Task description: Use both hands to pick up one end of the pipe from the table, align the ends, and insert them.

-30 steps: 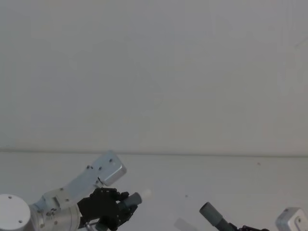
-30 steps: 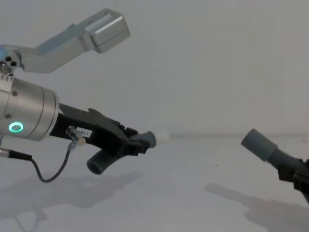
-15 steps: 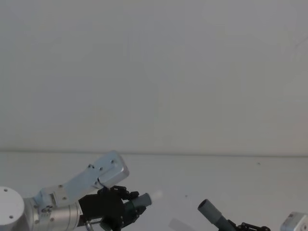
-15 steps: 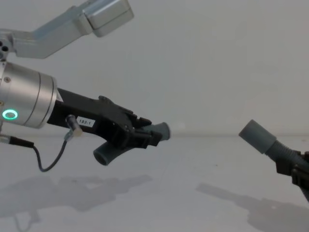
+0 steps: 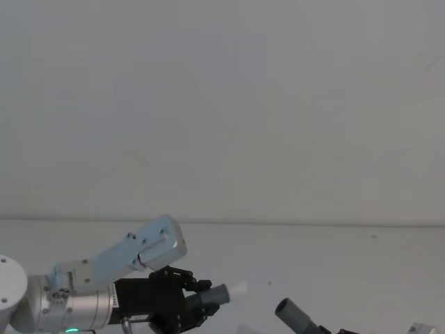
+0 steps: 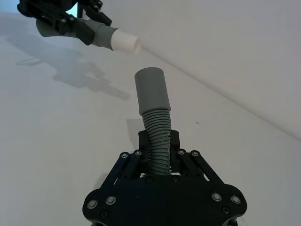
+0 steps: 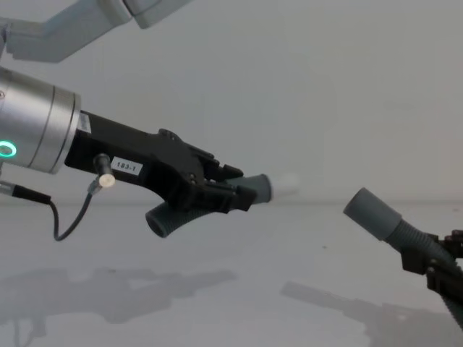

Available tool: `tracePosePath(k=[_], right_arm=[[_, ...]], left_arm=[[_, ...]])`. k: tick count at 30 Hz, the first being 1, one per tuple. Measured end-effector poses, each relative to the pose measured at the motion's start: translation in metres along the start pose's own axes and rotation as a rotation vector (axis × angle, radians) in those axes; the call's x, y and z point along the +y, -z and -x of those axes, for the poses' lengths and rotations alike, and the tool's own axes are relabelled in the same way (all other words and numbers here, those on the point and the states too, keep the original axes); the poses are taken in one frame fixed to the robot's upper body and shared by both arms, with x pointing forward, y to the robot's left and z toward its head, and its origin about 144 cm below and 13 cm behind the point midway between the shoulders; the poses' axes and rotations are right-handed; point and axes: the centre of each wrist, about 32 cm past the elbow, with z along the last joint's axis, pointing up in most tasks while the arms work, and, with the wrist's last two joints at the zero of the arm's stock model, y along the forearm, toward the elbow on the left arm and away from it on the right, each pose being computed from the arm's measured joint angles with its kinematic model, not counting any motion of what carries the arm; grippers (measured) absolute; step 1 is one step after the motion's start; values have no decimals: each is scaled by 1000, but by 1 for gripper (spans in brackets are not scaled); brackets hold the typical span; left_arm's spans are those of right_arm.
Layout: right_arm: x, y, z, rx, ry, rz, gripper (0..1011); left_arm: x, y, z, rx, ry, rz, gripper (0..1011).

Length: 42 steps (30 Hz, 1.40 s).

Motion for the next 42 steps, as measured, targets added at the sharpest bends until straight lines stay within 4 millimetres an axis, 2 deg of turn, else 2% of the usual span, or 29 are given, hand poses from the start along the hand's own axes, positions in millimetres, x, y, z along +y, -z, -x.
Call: tracePosePath(k=[27,42], right_arm=[[-2,0,6,-31,-51,-52,213],[-7,-4,8,-32,-75,-81,212]], left_arm=[[-2,-6,-20,2,199,40,332],[-4,-10,-32,-1,253,29,332]])
